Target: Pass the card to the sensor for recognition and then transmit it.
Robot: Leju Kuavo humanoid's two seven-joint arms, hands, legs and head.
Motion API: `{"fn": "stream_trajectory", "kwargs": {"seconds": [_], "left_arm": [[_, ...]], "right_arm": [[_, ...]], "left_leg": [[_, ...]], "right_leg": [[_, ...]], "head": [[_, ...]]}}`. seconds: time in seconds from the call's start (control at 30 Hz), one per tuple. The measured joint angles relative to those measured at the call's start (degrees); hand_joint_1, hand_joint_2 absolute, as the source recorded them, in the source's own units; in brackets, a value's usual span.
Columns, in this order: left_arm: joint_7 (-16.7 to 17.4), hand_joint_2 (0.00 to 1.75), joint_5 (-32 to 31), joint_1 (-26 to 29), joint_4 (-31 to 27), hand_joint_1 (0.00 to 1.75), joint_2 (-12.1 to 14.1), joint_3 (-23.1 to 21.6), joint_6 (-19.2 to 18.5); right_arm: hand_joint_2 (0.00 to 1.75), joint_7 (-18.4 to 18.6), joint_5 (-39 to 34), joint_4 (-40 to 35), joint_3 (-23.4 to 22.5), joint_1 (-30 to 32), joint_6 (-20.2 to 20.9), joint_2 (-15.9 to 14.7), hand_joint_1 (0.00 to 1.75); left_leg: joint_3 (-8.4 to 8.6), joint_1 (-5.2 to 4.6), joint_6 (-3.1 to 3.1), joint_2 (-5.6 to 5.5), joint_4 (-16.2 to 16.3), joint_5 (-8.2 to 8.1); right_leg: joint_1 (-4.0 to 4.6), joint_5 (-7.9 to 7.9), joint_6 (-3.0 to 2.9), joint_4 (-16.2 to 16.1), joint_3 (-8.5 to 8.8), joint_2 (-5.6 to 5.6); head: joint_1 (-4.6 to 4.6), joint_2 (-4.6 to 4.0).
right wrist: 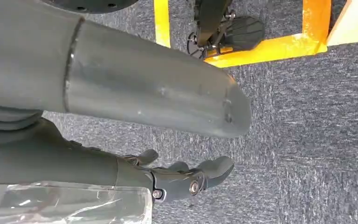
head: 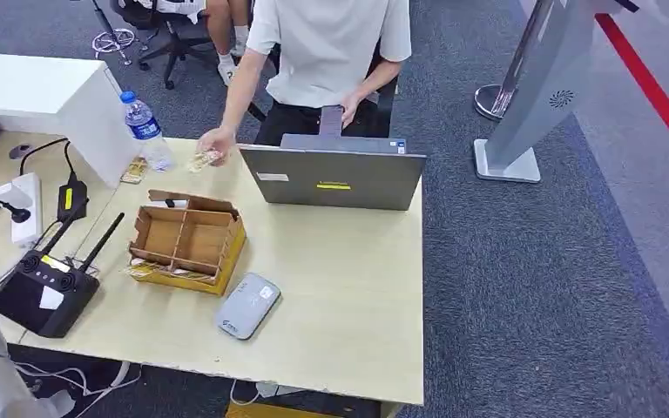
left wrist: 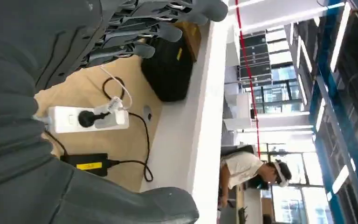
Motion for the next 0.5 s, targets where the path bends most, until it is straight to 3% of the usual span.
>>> {"fn": "stream_trajectory", "kwargs": {"seconds": [0.5], "left_arm": [[5.7, 1.75, -23.9, -11.6, 0.8, 0.0, 3.1, -17.2, 6.0]], "right_arm": [[0.0, 1.2, 1.3, 0.3, -0.9, -0.5, 0.3, 0.3, 0.0]], "left_leg": [[-0.15, 0.0, 0.05, 0.04, 0.0, 0.12]], "right_leg": [[0.0, 0.13, -0.08, 0.0, -0.16, 0.05]], "head": [[0.02, 0.0]]}}
